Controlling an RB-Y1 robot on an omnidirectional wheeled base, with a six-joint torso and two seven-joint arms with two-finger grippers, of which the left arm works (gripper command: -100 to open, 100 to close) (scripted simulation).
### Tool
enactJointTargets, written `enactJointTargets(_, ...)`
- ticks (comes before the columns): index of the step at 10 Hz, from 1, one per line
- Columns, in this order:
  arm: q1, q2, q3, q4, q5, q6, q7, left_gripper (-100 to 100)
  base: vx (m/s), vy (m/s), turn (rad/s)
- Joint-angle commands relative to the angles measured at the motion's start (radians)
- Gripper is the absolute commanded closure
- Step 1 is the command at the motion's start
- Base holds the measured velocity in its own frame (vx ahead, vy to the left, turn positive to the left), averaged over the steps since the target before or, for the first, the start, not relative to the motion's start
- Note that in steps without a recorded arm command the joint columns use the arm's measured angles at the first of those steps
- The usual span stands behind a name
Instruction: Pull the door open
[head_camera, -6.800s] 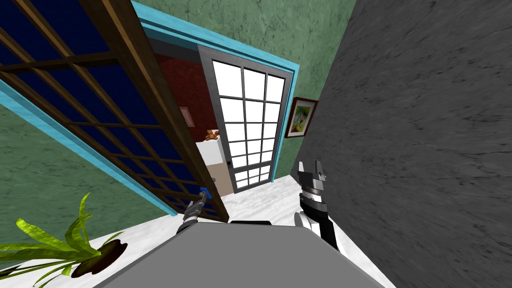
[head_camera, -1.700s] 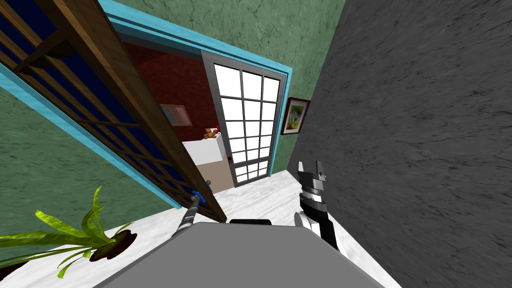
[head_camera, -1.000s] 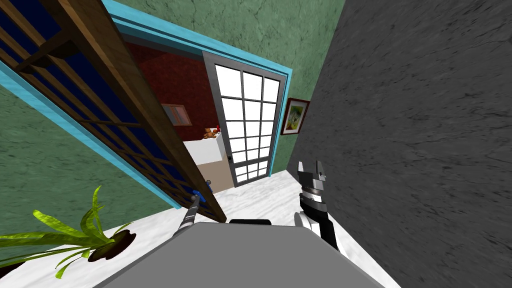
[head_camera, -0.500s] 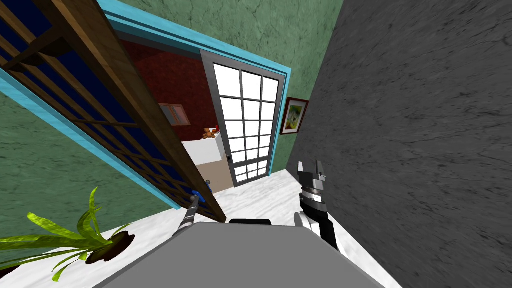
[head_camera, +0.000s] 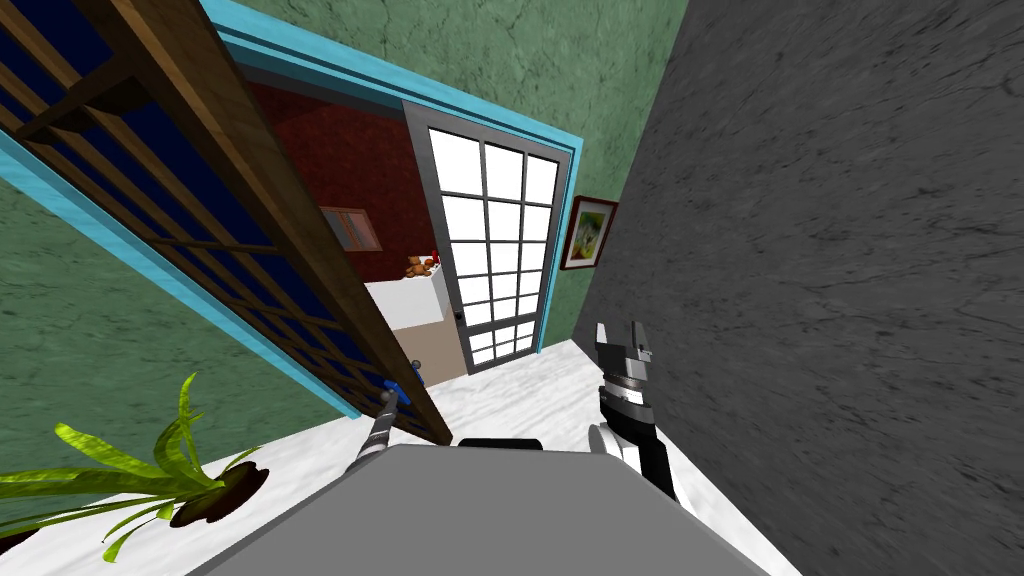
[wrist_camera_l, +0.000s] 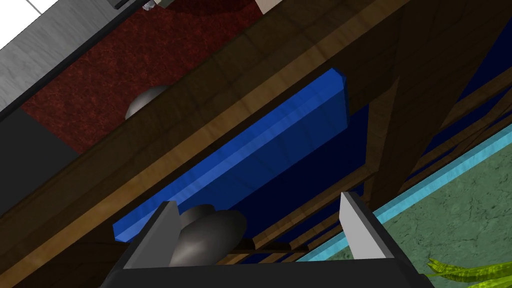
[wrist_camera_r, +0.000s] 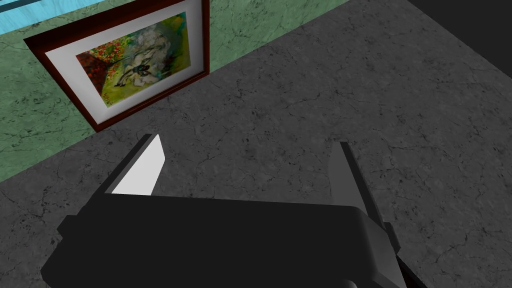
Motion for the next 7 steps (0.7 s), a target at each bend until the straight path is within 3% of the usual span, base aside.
enactJointTargets(1, -0.015, 0.032, 0.027, 0.034, 0.016, -0.010, 0.015, 100, 0.004, 0.010, -0.006)
enactJointTargets(3, -0.015, 0.032, 0.027, 0.034, 0.016, -0.010, 0.015, 100, -0.003, 0.002, 0.012)
enactJointTargets(4, -0.020, 0.006, -0.009, 0.031, 0.005, -0.014, 0.037, 100, -0.043, -0.014, -0.077)
enactJointTargets(7, -0.026, 0.010, -0.024, 0.031, 0.013, -0.016, 0.095, 100, -0.061, 0.019, -0.065)
